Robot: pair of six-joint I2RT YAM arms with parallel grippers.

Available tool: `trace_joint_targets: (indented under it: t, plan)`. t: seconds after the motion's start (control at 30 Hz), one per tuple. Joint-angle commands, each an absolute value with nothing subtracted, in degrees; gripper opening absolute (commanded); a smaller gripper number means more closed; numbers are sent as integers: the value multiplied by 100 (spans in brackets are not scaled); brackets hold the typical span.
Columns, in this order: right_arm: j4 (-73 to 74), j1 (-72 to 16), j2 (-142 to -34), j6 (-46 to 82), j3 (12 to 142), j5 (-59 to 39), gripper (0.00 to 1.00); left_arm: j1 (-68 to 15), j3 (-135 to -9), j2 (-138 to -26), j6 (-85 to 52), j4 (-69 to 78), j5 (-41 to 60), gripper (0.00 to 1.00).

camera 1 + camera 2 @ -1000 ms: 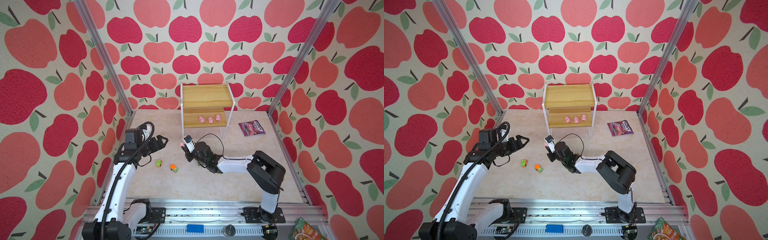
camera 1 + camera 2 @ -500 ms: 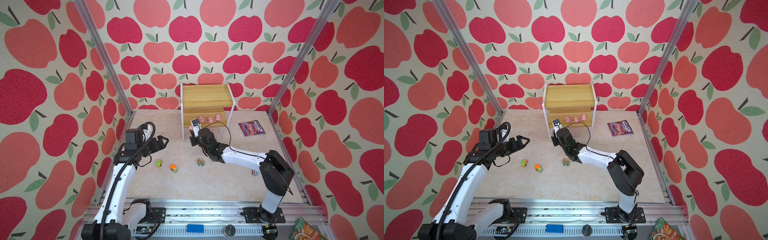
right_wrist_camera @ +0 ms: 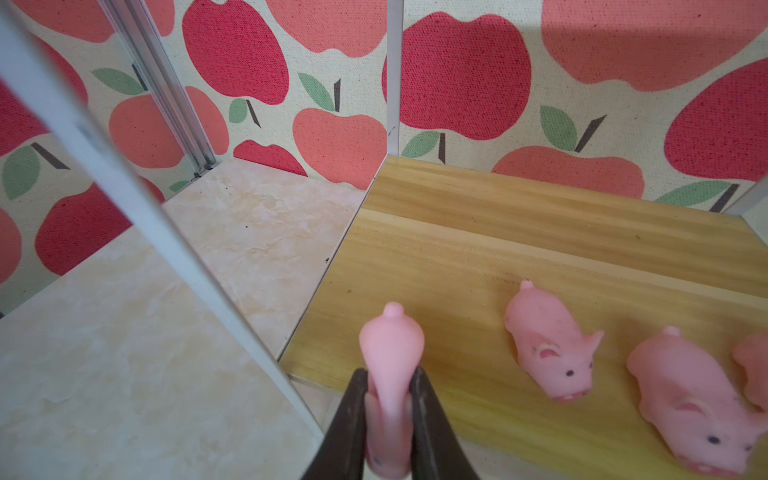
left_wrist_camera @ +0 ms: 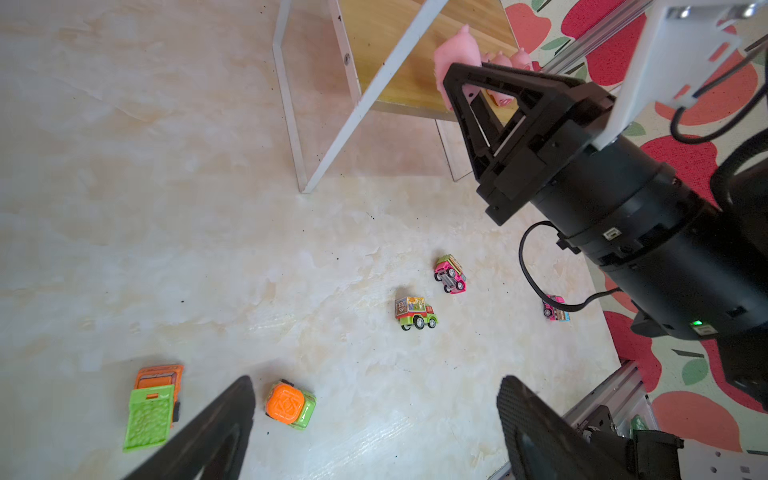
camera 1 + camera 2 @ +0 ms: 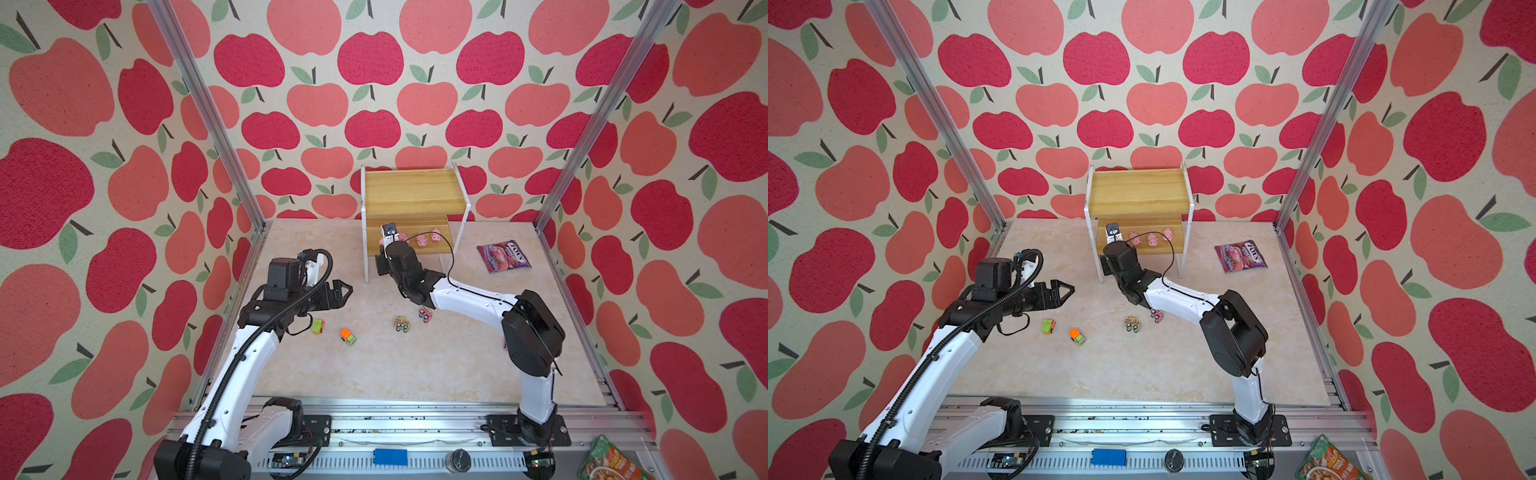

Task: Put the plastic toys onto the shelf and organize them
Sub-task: 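Carry the pink pig with the right gripper onto the lower shelf tier, then open the right gripper to release the pig beside the other pigs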

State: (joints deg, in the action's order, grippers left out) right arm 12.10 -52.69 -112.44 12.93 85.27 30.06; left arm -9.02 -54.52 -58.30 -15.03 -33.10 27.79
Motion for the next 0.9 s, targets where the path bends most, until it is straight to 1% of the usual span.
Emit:
trace_joint_targets:
  t: [0.0,0.6,0.77,0.87]
  plan:
    - [944,-5247,-11443,1505,8926,3331,21,-1030,-5352,-5646,-1279,-3351,2511,94]
    - [801,-5265,-12320,1498,9797,3871,22,-1099,-5330,-5540,-1361,-3340,2459,94]
    - [726,-5256,-12467,1466,9985,3929,28,-1099,-5333,-5534,-1358,-3350,2451,94]
    - [694,-5256,-12475,1477,10012,3892,36,-1096,-5343,-5546,-1371,-3362,2427,94]
